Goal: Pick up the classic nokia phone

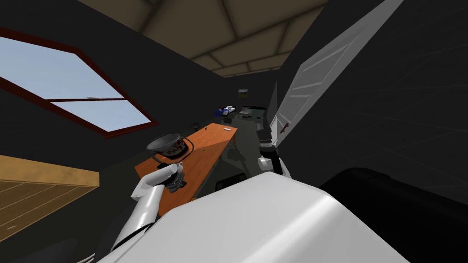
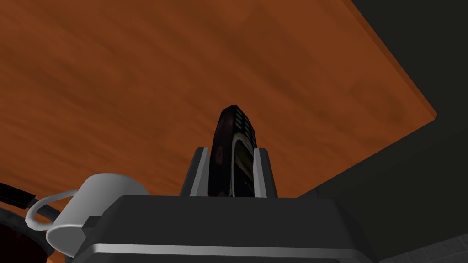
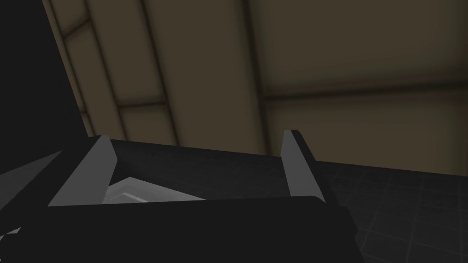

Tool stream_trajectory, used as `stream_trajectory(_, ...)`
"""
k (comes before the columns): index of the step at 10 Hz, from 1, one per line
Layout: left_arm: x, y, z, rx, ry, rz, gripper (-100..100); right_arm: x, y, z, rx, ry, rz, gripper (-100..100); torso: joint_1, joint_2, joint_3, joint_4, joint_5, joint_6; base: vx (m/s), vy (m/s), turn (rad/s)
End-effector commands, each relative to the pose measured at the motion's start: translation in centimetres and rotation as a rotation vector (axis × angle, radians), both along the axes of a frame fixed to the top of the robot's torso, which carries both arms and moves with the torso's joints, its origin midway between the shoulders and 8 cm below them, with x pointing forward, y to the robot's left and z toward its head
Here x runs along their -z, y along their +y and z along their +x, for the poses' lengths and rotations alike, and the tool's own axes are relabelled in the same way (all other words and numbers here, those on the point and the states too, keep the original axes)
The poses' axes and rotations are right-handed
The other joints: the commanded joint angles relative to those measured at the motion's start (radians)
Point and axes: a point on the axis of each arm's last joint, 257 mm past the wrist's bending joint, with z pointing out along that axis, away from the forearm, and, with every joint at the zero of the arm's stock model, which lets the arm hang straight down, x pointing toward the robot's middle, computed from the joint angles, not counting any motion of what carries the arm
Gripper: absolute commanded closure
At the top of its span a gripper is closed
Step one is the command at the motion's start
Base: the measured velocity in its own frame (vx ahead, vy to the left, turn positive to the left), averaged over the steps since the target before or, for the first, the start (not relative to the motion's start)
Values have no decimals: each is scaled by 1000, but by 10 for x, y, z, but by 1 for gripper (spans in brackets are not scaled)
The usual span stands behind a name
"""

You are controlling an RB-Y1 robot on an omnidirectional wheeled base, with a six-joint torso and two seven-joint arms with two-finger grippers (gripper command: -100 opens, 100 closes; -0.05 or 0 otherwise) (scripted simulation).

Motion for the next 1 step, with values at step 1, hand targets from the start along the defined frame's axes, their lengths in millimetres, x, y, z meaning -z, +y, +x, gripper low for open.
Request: stream_trajectory(1,0,0,0,0,0,0,0,0,0,0,0,0,0,0,0,0,0,0,0,0,-6,4,3)
